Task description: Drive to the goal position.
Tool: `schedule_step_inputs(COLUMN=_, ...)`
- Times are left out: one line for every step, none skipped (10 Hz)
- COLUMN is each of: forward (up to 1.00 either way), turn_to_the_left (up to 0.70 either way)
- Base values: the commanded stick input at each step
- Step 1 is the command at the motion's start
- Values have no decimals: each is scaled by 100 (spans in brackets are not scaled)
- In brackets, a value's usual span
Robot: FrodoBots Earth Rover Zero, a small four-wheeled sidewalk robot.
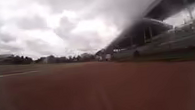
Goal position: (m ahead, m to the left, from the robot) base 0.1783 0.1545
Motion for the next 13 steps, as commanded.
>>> schedule_step_inputs(forward=70, turn_to_the_left=0)
schedule_step_inputs(forward=70, turn_to_the_left=0)
schedule_step_inputs(forward=70, turn_to_the_left=0)
schedule_step_inputs(forward=70, turn_to_the_left=0)
schedule_step_inputs(forward=70, turn_to_the_left=0)
schedule_step_inputs(forward=70, turn_to_the_left=0)
schedule_step_inputs(forward=70, turn_to_the_left=0)
schedule_step_inputs(forward=70, turn_to_the_left=0)
schedule_step_inputs(forward=70, turn_to_the_left=0)
schedule_step_inputs(forward=70, turn_to_the_left=0)
schedule_step_inputs(forward=70, turn_to_the_left=0)
schedule_step_inputs(forward=70, turn_to_the_left=0)
schedule_step_inputs(forward=70, turn_to_the_left=0)
